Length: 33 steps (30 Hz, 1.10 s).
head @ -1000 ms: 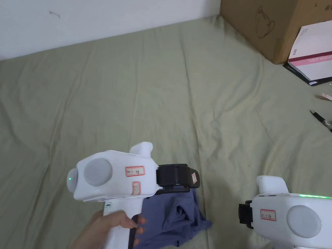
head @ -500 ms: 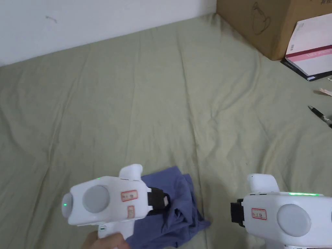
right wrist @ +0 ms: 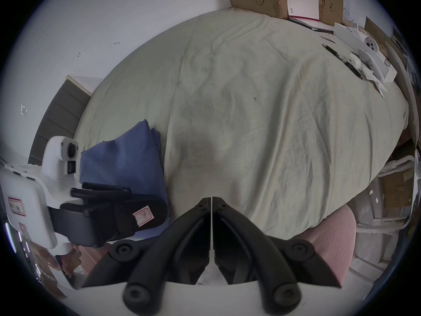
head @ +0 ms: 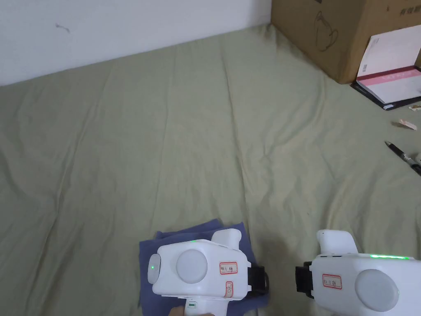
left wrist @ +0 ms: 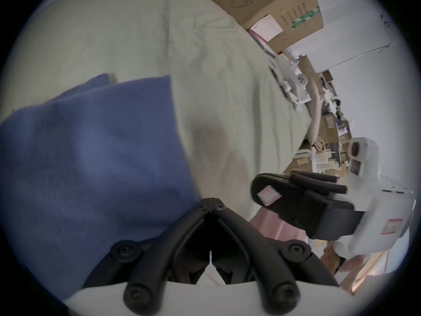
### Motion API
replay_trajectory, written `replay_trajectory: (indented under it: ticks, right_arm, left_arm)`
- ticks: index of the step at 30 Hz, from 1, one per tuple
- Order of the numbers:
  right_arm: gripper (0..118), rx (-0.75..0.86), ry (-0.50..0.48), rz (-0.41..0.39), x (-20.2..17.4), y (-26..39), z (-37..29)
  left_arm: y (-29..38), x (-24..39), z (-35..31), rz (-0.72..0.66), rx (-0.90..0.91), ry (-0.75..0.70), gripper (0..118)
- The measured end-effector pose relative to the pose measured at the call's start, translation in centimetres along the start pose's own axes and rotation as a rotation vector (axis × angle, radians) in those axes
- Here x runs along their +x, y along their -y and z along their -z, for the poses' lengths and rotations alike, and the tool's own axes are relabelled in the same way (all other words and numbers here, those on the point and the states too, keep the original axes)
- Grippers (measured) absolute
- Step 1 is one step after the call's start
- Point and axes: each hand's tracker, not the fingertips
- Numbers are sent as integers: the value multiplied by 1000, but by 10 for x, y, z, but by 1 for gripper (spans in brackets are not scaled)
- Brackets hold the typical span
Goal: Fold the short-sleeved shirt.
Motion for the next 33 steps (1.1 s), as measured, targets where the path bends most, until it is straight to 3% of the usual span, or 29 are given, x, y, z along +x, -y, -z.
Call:
replay_trajectory:
  ticks: [5, 13, 17, 19, 20, 22, 24, 27, 30, 33]
  right_arm:
    - [1, 17, 1, -41, -15, -8, -8]
    - [1, 76, -121, -274, -102, -24, -8]
    - [1, 24, -187, -341, -134, -25, 30]
    - [1, -60, -105, -368, -143, -22, 60]
    - [1, -77, -85, -375, -142, -17, 73]
    - [1, -64, -103, -366, -138, -14, 82]
    - [1, -61, -111, -331, -138, -21, 73]
    - [1, -71, -110, -341, -138, -23, 73]
    - [1, -67, -94, -349, -142, -21, 73]
    - [1, -62, -86, -343, -142, -20, 73]
  left_arm:
    - [11, -2, -60, 35, 126, 78, 0]
    - [64, -102, -165, -148, 356, -27, 0]
    - [93, -143, -177, -270, 364, 28, 0]
    - [103, -160, -176, -314, 360, 67, 1]
    - [106, -167, -174, -344, 350, 82, 13]
    - [108, -179, -168, -400, 353, 88, 64]
    - [108, -188, -161, -404, 350, 96, 102]
    - [98, -200, -145, -404, 381, 157, 110]
    - [79, -206, -121, -427, 341, 201, 110]
    - [65, -209, -92, -449, 360, 365, 110]
